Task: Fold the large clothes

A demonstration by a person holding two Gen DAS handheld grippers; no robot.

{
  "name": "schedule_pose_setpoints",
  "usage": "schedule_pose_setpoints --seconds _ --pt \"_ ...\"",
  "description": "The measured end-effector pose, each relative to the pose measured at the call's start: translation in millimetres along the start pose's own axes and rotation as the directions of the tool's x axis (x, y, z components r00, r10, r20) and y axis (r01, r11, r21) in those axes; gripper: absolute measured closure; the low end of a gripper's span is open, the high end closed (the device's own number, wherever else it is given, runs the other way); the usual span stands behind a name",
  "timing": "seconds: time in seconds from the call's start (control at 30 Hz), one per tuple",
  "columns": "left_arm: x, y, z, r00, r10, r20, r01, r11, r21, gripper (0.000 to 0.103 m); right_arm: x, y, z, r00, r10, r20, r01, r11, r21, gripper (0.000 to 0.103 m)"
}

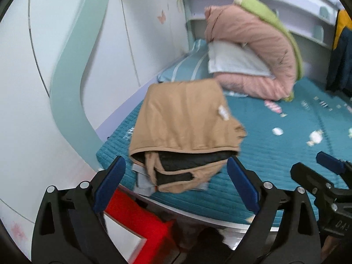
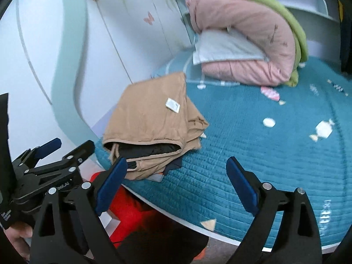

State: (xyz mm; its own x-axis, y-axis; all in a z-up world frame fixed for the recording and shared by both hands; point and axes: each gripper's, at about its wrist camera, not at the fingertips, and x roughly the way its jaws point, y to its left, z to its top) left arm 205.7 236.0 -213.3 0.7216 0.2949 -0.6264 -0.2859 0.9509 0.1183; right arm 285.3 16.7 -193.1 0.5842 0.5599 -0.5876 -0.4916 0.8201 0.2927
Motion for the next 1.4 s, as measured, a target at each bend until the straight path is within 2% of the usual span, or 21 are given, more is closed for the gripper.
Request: schedule_pose_setpoints --seconds 0.13,0.3,0.4,0.53,0.7,1.0,1.4 --pt "-37 -11 -3 0.998 -0.066 0.025 0.067 0.996 -0.053 0.01 -47 3 -1 0.999 -0.004 0.047 0.006 0.999 -0.035 0.014" --pt "-91 -35 -2 0.99 -0.11 0.092 0.114 0.993 -0.037 0.01 -110 0 -2 0.986 -0.07 0.151 0.082 0.994 -0.072 0.013" --pt "-124 -47 1 0.983 -0.103 0.151 0.108 0.994 -0.026 0.005 -143 -6 -4 0.977 -0.091 0.192 0.105 0.993 -0.062 0.013" --pt "-159 -65 2 0.968 -0.131 0.214 0.135 0.991 -0.003 0.005 -179 -13 -5 0.968 -0.107 0.226 0.118 0.992 -0.034 0.013" --pt "-194 -83 -2 0.953 -0.136 0.272 0.135 0.991 0.024 0.005 -222 -15 -6 0.949 -0.124 0.291 0.139 0.99 -0.033 0.009" --pt "-240 -101 -1 0.924 -0.157 0.348 0.144 0.988 0.062 0.005 -265 -10 -14 0.918 -0.157 0.364 0.197 0.978 -0.076 0.008" --pt "-271 -113 -4 0.897 -0.155 0.415 0.133 0.988 0.082 0.005 -296 -7 -21 0.851 -0.245 0.464 0.317 0.945 -0.083 0.008"
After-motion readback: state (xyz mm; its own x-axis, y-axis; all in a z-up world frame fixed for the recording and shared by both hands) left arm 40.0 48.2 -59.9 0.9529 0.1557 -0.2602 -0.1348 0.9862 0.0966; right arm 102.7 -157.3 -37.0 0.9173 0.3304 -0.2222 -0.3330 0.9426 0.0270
